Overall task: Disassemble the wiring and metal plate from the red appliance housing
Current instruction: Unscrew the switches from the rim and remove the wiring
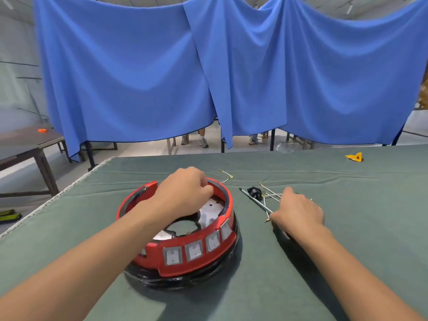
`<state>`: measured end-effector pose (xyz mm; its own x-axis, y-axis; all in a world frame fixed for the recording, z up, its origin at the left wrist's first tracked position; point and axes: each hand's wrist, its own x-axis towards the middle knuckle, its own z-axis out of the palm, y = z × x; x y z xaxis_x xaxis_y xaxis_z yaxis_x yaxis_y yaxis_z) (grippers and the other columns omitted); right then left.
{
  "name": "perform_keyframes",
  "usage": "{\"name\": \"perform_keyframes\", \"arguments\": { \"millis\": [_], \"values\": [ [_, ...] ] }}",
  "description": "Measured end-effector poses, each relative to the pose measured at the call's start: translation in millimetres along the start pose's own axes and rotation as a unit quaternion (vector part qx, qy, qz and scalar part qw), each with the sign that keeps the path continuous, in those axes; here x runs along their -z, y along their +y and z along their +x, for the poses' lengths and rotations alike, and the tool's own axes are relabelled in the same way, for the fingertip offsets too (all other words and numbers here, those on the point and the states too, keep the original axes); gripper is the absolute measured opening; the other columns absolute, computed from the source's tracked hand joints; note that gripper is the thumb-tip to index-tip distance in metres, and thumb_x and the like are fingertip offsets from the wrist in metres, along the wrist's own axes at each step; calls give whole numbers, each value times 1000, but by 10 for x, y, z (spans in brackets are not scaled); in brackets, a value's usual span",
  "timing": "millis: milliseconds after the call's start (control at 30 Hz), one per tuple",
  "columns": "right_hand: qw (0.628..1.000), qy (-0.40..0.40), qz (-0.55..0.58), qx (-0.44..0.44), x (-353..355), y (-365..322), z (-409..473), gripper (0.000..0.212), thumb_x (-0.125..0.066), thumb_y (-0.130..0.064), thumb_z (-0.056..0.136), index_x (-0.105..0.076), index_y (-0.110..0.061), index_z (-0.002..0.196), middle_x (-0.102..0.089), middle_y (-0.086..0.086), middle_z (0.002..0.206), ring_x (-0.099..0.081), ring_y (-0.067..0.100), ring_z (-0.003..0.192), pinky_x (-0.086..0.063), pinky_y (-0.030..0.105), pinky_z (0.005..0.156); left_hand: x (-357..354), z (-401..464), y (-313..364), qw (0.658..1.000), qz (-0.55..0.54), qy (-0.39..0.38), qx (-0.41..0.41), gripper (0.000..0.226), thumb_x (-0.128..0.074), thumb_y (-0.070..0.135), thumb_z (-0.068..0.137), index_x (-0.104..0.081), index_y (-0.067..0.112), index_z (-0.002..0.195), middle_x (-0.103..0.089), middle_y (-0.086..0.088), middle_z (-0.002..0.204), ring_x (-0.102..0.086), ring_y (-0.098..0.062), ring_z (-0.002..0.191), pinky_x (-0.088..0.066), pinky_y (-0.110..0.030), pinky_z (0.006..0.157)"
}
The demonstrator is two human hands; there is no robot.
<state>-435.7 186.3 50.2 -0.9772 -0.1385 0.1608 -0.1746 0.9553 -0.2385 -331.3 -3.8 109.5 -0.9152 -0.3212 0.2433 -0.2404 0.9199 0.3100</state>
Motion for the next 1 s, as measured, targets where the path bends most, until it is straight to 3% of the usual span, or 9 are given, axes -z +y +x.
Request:
{"name": "perform_keyframes", "arguments": {
  "millis": [133, 300, 433, 567, 633, 700, 833, 933, 1000],
  "values": [
    [998, 29, 49, 36, 16, 4, -22, 29, -62, -23, 84, -45, -14, 106, -64, 9, 105, -60, 31, 95, -37, 31, 67, -90, -297, 317, 997, 49, -17, -50, 36, -50, 43, 84, -60, 10, 74, -65, -7, 74, -59, -28, 70, -42, -31, 58],
    [966, 10, 259, 11, -7, -10, 30, 32, -69, -24, 82, -48, -24, 107, -66, -3, 93, -61, 27, 91, -48, 35, 75, -356, -444, 306, 975, 156, 107, -116, 27, -44, 44, 88, -33, 20, 80, -61, -4, 87, -51, -31, 71, -29, -32, 59],
    [937, 13, 349, 4, -40, -10, 77, 30, -72, -21, 80, -53, -22, 104, -64, -7, 76, -62, 23, 77, -50, 39, 74, -494, -299, 208, 967, 154, 150, -137, 26, -41, 42, 90, -30, 20, 81, -62, -5, 83, -54, -32, 70, -24, -32, 55],
    [835, -84, 542, -48, -6, -24, 55, 27, -71, -9, 83, -59, -10, 107, -65, 16, 88, -57, 25, 57, -49, 35, 58, -519, -66, 72, 957, 155, 185, -164, 24, -40, 40, 92, -37, 19, 81, -64, -6, 81, -59, -33, 71, -25, -32, 55],
    [783, -116, 607, -64, 14, -56, 26, 29, -73, -8, 82, -59, -5, 106, -65, 16, 87, -59, 23, 52, -49, 30, 50, -504, 19, 2, 954, 157, 203, -159, 26, -39, 39, 93, -49, 18, 83, -66, -4, 81, -61, -31, 72, -28, -31, 55],
    [755, -146, 637, -65, 20, -100, -1, 30, -74, -7, 79, -58, -6, 104, -64, 12, 79, -60, 18, 46, -48, 24, 41, -488, 34, -33, 949, 147, 229, -156, 26, -43, 33, 92, -58, 17, 77, -66, -3, 72, -61, -30, 62, -30, -29, 52],
    [701, -207, 680, -57, 17, -187, -16, 24, -57, 10, 86, -57, -8, 102, -65, 18, 81, -62, 20, 47, -52, 26, 42, -448, -29, -28, 936, 130, 278, -174, 26, -59, 17, 79, -51, 12, 55, -53, -5, 46, -50, -29, 36, -29, -24, 41],
    [664, -234, 707, -69, 10, -246, -31, 21, -41, 8, 93, -58, -4, 94, -63, 24, 87, -67, 25, 51, -56, 29, 46, -454, -73, -43, 937, 167, 274, -142, 28, -70, 15, 71, -49, 14, 52, -52, -5, 43, -50, -26, 34, -23, -21, 42],
    [621, -221, 746, -100, 24, -273, -40, 24, -35, 6, 94, -58, -1, 91, -61, 27, 87, -68, 27, 51, -56, 27, 45, -491, -90, -51, 940, 183, 261, -122, 35, -73, 20, 70, -42, 19, 53, -53, -2, 43, -50, -25, 34, -17, -20, 44]
  ]
}}
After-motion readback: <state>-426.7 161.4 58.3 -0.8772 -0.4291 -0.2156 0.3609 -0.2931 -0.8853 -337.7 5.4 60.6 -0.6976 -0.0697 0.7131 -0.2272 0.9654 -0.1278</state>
